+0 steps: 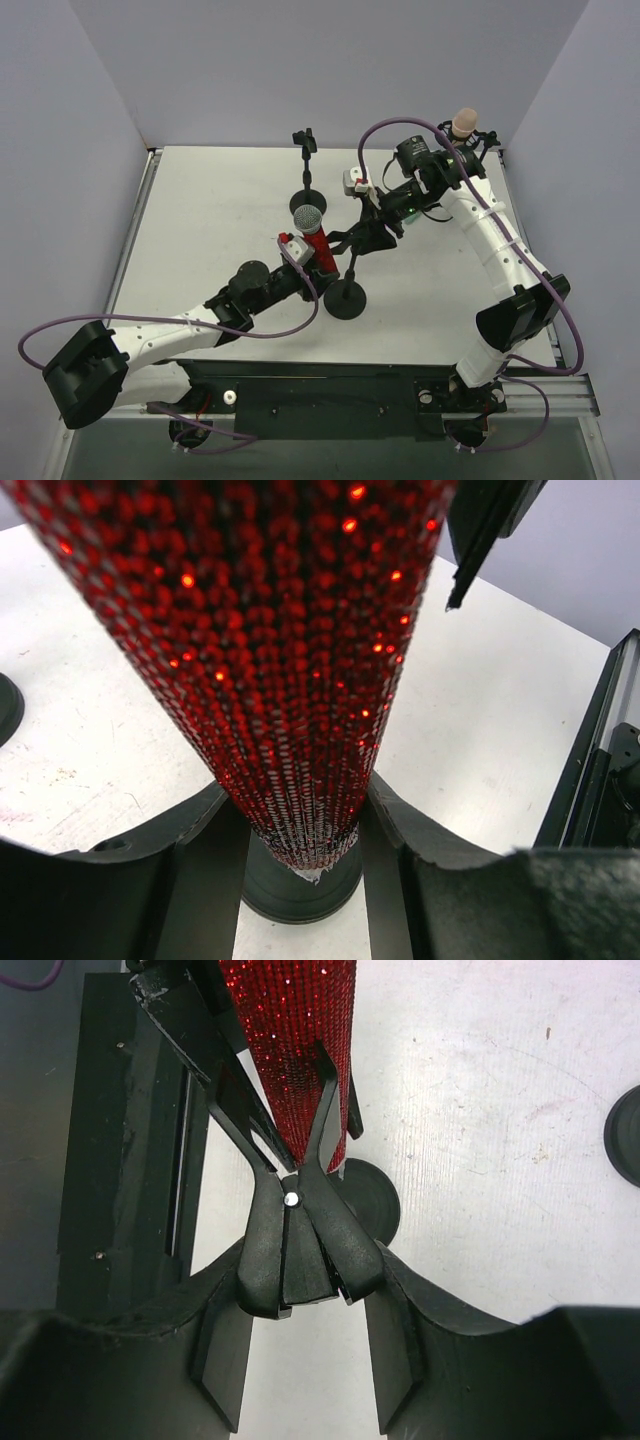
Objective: Attach the microphones to the stand
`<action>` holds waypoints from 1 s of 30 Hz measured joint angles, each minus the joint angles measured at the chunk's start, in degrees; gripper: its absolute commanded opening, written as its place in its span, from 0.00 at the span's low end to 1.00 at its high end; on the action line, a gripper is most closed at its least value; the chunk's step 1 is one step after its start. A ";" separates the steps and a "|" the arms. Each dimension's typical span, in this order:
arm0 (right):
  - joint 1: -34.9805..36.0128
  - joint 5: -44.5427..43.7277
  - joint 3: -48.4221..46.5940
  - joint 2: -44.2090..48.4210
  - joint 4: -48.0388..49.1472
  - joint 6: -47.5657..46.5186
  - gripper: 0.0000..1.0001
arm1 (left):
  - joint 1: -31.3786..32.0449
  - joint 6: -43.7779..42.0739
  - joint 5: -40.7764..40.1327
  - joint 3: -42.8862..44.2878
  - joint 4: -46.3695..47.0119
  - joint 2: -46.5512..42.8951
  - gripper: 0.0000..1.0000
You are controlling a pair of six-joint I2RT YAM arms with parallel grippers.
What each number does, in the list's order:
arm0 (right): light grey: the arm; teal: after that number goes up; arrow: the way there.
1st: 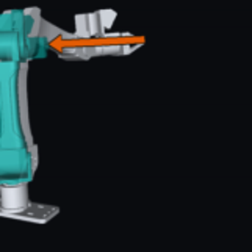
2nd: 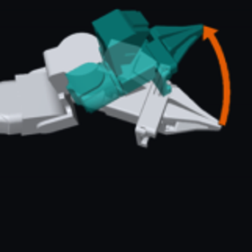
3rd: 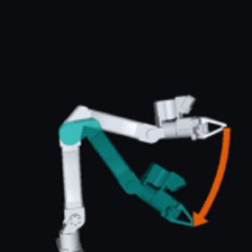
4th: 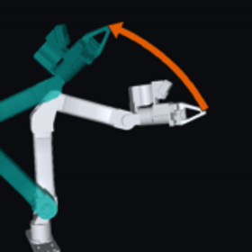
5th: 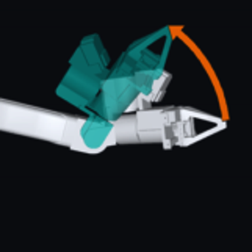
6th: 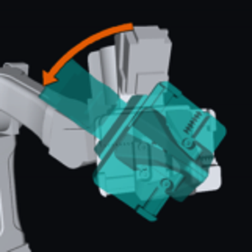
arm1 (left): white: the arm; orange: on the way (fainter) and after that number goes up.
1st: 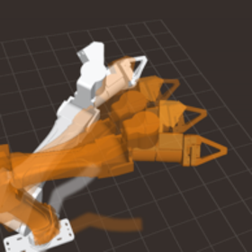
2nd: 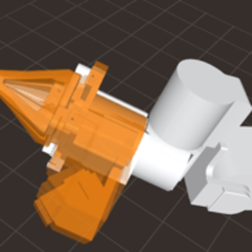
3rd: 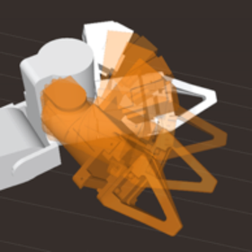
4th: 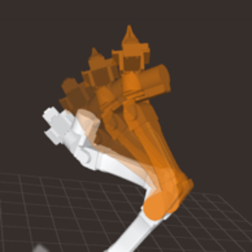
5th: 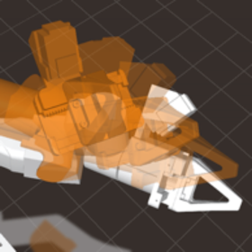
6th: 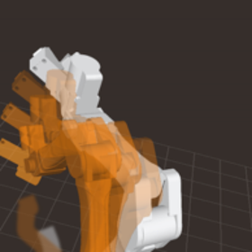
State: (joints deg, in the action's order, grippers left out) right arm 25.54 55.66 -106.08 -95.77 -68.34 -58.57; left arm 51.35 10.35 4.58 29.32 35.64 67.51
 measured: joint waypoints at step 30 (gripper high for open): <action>-0.02 1.16 -0.02 -0.44 0.39 0.35 0.12 | 2.43 -0.44 -1.51 -4.52 2.60 -5.77 0.00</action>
State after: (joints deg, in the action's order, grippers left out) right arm 25.52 56.82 -106.10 -96.20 -67.94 -58.22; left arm 53.78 9.91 3.07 24.80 38.24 61.73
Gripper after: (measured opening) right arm 0.236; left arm 0.515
